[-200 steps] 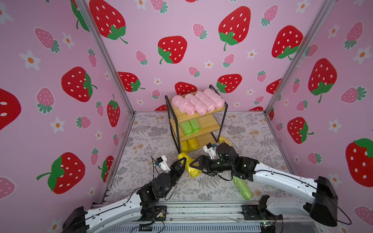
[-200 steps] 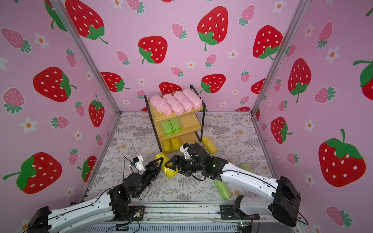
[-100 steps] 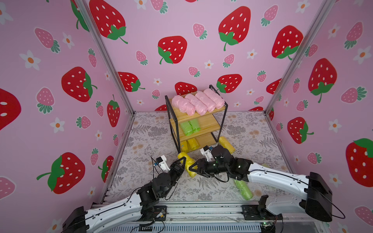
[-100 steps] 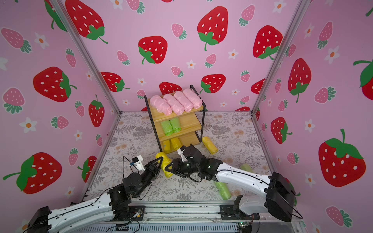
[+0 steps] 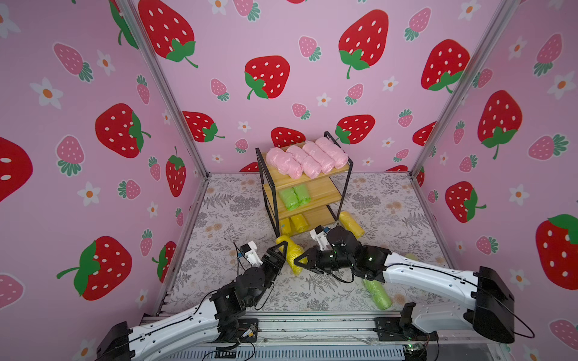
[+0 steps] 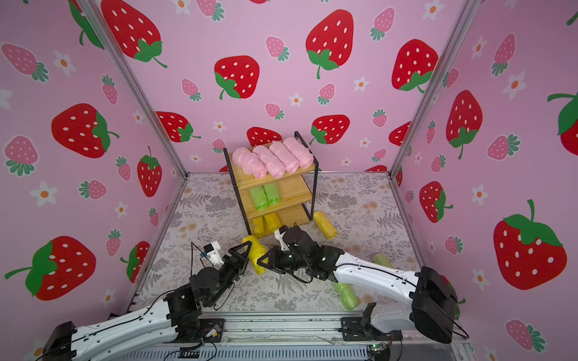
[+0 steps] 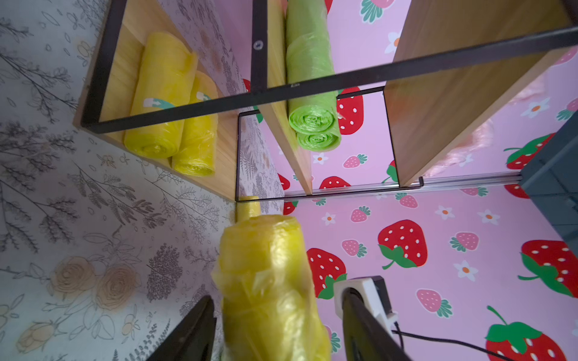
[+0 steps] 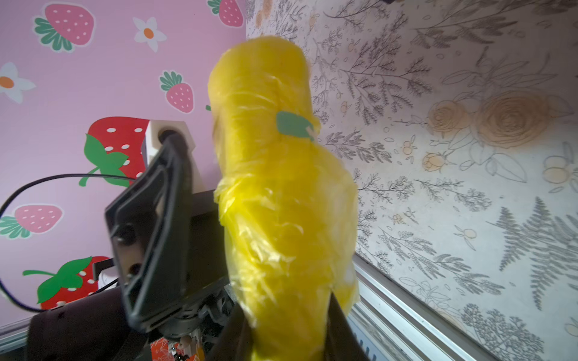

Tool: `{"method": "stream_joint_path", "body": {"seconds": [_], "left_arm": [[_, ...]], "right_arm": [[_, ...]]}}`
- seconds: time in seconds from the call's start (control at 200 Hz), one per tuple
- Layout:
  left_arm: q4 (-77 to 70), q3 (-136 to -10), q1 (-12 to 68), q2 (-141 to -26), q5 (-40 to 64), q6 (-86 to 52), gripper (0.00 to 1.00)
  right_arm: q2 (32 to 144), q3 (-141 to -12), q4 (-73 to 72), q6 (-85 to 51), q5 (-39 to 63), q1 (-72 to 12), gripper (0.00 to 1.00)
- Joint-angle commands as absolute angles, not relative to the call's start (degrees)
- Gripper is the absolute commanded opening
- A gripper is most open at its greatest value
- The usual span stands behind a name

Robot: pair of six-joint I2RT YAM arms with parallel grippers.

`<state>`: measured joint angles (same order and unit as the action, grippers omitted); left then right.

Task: Sort the rolls of trash bags by color and place them on the shelf
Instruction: Pick up the roll of trash bags from the center of the board, then place the roll of trash bags on the shelf.

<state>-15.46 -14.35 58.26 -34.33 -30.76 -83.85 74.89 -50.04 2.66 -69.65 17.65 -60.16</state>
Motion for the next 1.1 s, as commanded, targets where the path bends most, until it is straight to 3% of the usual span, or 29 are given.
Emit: {"method": "stream_joint_path", "body": {"seconds": [0.0, 0.185, 0.47, 0.71, 0.91, 1.096], "left_arm": [[-6.31, -18.15, 58.51, -30.67, -31.9, -84.18, 1.0], [4.1, -19.13, 58.51, -24.36, -33.83, -83.75, 1.0], [8.14, -16.9, 58.5, -19.09, -34.69, -84.12, 0.99], [7.74, -15.2, 58.48, -18.88, -35.33, -84.89, 0.97], [7.48, -14.81, 58.42, -17.7, -35.47, -84.29, 0.95], [8.85, -15.38, 58.37, -16.07, -35.31, -83.07, 0.94]], "right_arm": [[74.12, -48.52, 3.47, -65.01, 14.41, -57.97, 0.0], [73.66, -44.38, -0.64, -60.49, 15.7, -51.78, 0.0], [79.76, -38.45, -19.2, -62.92, 20.2, -37.89, 0.0], [93.28, -42.49, -36.78, -66.28, 23.62, -36.26, 0.0], [102.28, -42.72, -49.21, -64.86, 18.8, -35.53, 0.0], [102.58, -46.8, -42.46, -59.83, 17.31, -35.33, 0.0]]}}
